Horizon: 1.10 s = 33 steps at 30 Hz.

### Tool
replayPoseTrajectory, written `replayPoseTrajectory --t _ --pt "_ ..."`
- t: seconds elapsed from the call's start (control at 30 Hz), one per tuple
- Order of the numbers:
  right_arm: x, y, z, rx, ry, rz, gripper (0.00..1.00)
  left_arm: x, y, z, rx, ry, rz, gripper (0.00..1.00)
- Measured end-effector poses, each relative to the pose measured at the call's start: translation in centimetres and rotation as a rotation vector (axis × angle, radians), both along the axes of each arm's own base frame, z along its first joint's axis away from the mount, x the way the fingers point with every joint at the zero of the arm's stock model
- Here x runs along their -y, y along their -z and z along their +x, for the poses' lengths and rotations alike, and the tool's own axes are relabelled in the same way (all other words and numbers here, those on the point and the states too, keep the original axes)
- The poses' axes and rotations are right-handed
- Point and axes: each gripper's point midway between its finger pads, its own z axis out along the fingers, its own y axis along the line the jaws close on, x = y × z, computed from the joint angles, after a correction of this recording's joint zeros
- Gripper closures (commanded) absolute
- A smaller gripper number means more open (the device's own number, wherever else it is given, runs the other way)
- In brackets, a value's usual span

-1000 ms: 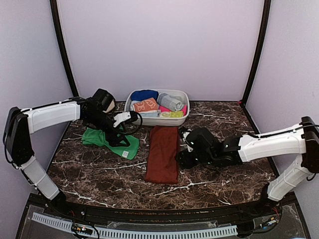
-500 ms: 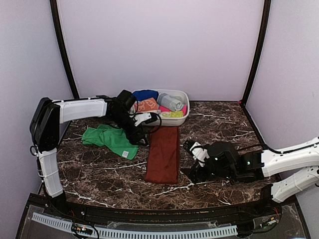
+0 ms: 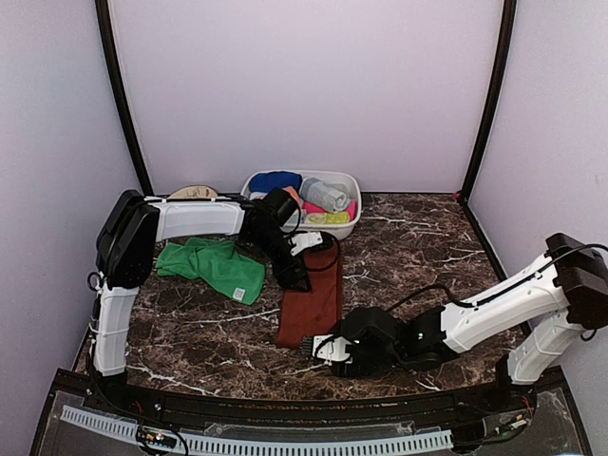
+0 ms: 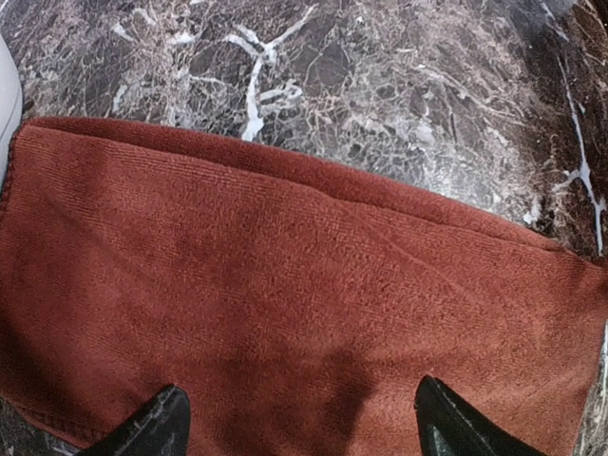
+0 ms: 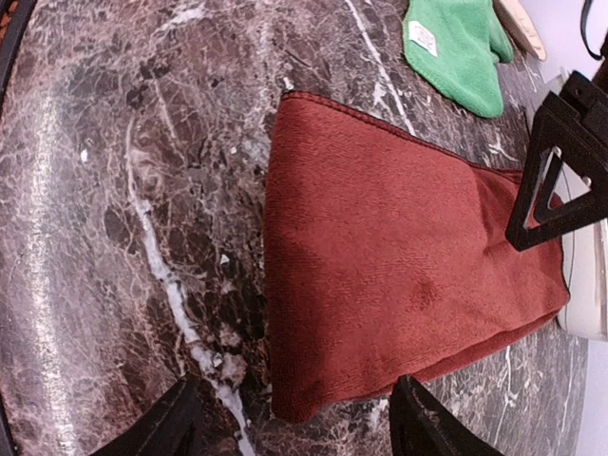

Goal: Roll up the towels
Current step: Roll the towel at the center of the board.

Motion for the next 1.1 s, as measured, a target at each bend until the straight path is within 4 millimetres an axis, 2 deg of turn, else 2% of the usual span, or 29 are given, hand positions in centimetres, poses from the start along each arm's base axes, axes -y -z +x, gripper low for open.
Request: replayPoseTrajectory --t 0.27,0.37,0.6,0.67,0.8,0.9,0.97,1.03,1.1 --pt "-1.2 2.6 0.3 0.016 -0.038 -0.049 0.59 0.1 3.3 0.5 0.022 -0.004 0.063 0.16" --pt "-1.6 2.9 0.7 0.004 -0.029 -0.032 0.67 0.2 3.4 0.7 0.037 -0.007 0.067 0.14" --pt "-1.8 3.5 1.9 -0.072 0.028 0.002 0.95 -0.1 3.3 0.8 0.047 -0.014 0.071 0.05" --pt "-1.9 3.6 2.1 -0.108 0.047 0.013 1.0 -1.0 2.9 0.3 0.044 -0.021 0.071 0.05" --pt "-2.2 3.5 2.3 -0.199 0.091 0.05 1.0 -3.8 0.5 -0.5 0.045 -0.05 0.041 0.04" --pt "-2.0 3.4 2.3 -0.301 0.132 0.092 1.0 -7.1 -2.3 -0.8 0.094 -0.08 -0.012 0.05" --pt "-1.9 3.3 2.2 -0.374 0.148 0.116 1.0 -9.0 -3.5 -1.5 0.125 -0.082 -0.028 0.07" --pt "-1.9 3.1 2.1 -0.479 0.17 0.147 1.0 -10.5 -3.9 -2.9 0.143 -0.06 -0.037 0.1" --pt "-1.8 2.8 1.9 -0.584 0.188 0.182 1.0 -10.8 -3.7 -5.1 0.141 -0.004 -0.036 0.12"
